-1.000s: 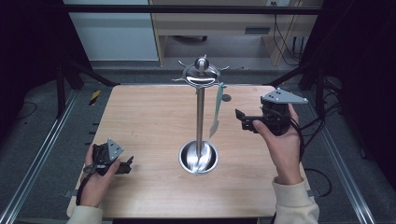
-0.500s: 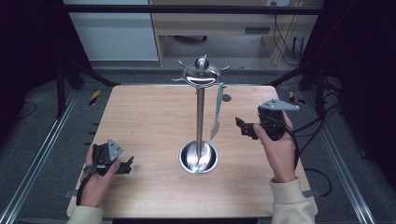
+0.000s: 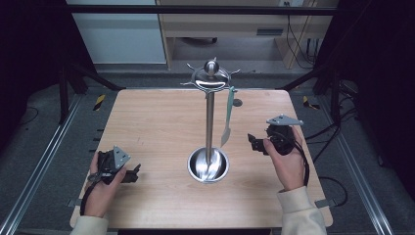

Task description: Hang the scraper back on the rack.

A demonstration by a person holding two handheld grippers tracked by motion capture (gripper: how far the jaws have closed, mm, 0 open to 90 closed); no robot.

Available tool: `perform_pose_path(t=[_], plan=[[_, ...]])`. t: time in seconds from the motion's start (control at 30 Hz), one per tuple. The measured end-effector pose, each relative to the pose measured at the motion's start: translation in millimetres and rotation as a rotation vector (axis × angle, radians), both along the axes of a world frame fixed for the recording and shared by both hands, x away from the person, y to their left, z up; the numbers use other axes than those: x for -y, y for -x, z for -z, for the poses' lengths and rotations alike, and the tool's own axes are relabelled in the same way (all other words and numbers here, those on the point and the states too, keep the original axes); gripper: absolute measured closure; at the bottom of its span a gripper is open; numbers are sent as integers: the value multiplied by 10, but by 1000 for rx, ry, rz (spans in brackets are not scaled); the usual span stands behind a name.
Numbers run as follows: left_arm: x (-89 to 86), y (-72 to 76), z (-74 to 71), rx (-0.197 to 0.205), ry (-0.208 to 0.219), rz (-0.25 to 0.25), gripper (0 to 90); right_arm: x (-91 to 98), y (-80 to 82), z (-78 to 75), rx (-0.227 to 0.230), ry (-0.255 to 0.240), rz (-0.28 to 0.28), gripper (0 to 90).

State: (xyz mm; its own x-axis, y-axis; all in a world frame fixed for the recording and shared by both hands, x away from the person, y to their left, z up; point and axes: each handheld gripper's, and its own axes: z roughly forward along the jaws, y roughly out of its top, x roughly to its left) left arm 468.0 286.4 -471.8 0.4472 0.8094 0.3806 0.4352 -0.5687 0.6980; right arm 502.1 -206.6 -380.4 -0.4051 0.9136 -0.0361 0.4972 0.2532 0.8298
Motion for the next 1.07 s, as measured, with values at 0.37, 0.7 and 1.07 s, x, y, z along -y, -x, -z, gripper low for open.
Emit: perform_pose_path(t=[0.37, 0.7, 1.07], plan=[[1, 1, -3, 0, -4, 1, 30, 65, 54, 313, -35, 35, 9, 138], [9, -1, -1, -1, -5, 6, 30, 139, 104, 552, -39, 56, 11, 131], [17, -2, 0, -2, -8, 11, 30, 74, 94, 771, -87, 10, -30, 134]])
